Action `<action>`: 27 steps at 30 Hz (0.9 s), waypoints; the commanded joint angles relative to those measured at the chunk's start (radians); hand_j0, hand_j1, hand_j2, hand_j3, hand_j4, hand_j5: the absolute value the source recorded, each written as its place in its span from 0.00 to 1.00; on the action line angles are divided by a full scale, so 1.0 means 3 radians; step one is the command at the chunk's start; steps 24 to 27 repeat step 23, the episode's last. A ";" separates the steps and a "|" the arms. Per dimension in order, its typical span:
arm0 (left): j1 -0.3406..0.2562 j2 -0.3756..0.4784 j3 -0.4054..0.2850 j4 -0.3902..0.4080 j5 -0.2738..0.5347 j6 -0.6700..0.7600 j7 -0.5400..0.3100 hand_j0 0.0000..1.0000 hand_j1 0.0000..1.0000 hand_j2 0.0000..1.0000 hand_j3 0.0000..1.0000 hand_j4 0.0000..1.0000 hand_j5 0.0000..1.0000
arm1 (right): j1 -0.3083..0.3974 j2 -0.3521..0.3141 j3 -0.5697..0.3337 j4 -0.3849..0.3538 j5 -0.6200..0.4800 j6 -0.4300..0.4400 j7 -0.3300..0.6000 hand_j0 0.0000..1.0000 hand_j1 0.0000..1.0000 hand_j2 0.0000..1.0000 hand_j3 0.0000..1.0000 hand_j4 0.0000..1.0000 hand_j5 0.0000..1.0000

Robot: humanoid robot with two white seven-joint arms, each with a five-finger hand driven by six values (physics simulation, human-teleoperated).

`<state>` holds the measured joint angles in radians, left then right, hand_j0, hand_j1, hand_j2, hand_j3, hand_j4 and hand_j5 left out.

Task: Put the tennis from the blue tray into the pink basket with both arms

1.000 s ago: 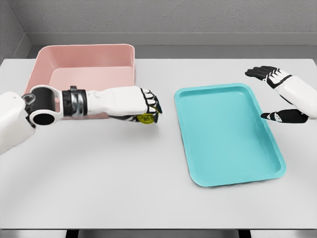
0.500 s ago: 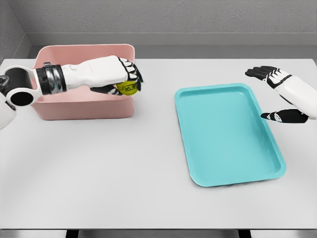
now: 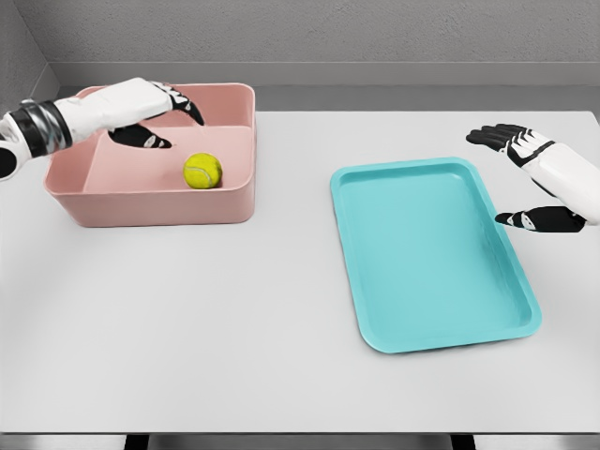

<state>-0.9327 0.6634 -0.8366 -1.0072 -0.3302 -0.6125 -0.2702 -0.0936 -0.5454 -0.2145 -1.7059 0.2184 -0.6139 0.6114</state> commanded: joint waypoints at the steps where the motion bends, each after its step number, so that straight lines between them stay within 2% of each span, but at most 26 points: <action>1: 0.0005 -0.0002 0.0043 0.0070 0.0145 0.0006 0.0011 1.00 1.00 1.00 1.00 1.00 1.00 | 0.0000 -0.0002 -0.0001 0.0000 -0.0027 0.0010 -0.0002 1.00 1.00 1.00 1.00 1.00 1.00; 5: 0.0020 0.0049 0.0048 -0.0028 0.0139 0.0006 0.0011 1.00 1.00 1.00 1.00 1.00 1.00 | 0.0000 -0.0002 -0.0016 0.0005 -0.0022 0.0010 -0.0002 1.00 1.00 1.00 1.00 1.00 1.00; 16: 0.0026 0.0396 0.0165 0.0177 0.0155 0.0006 0.0011 1.00 1.00 1.00 1.00 1.00 1.00 | 0.0010 -0.0002 -0.0031 -0.0005 -0.0027 0.0010 -0.0002 1.00 1.00 1.00 1.00 1.00 1.00; 18: 0.0036 0.0407 0.0181 0.0289 0.0303 0.0006 0.0011 1.00 1.00 1.00 1.00 1.00 1.00 | 0.0015 -0.0002 -0.0042 0.0000 -0.0022 0.0010 -0.0002 1.00 1.00 1.00 1.00 1.00 1.00; 27: 0.0072 0.0427 0.0186 0.0341 0.0318 0.0006 0.0011 1.00 1.00 1.00 1.00 1.00 1.00 | 0.0015 -0.0007 -0.0047 0.0026 -0.0017 0.0010 -0.0002 1.00 1.00 1.00 1.00 1.00 1.00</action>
